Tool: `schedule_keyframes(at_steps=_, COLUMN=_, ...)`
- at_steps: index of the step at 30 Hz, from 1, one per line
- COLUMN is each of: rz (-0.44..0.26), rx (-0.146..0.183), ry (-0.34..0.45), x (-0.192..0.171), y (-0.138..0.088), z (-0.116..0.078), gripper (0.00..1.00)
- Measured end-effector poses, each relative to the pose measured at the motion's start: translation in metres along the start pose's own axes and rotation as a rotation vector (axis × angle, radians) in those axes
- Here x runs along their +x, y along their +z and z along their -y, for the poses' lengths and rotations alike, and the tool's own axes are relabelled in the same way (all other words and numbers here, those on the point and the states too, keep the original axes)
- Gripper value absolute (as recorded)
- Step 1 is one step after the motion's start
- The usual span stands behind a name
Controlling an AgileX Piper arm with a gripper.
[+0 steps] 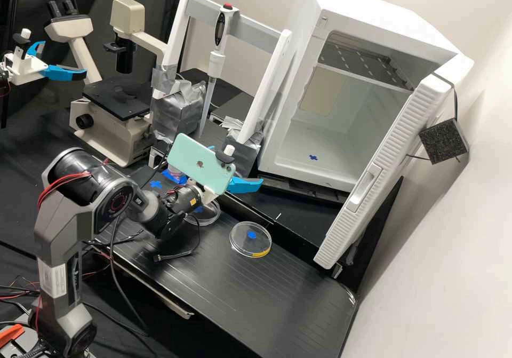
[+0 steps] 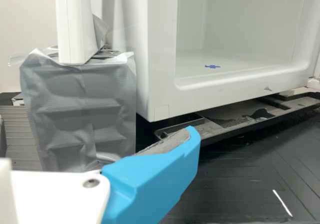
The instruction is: Open the bottle
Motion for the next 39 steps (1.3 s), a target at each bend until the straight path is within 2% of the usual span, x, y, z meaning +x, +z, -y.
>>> schedule_keyframes(at_steps=10, rz=0.000, rx=0.000, ry=0.000, x=0.000, y=0.000, z=0.000, gripper=1.00)
schedule_keyframes(at_steps=14, rz=0.000, rx=0.007, ry=-0.006, x=-0.011, y=0.002, z=-0.001, gripper=1.00)
schedule_keyframes(at_steps=19, rz=-0.067, rx=0.048, ry=0.047, x=-0.037, y=-0.004, z=-0.011, gripper=1.00)
schedule_keyframes(at_steps=24, rz=-0.175, rx=0.053, ry=0.063, x=-0.061, y=-0.021, z=-0.008, gripper=1.00)
schedule_keyframes(at_steps=26, rz=-0.234, rx=0.043, ry=0.040, x=-0.069, y=-0.032, z=0.000, gripper=1.00)
schedule_keyframes(at_steps=29, rz=-0.275, rx=0.013, ry=-0.015, x=-0.076, y=-0.040, z=0.015, gripper=1.00)
schedule_keyframes(at_steps=34, rz=-0.309, rx=-0.024, ry=-0.061, x=-0.084, y=-0.048, z=0.033, gripper=1.00)
schedule_keyframes(at_steps=39, rz=-0.302, rx=-0.043, ry=-0.099, x=-0.082, y=-0.046, z=0.047, gripper=1.00)
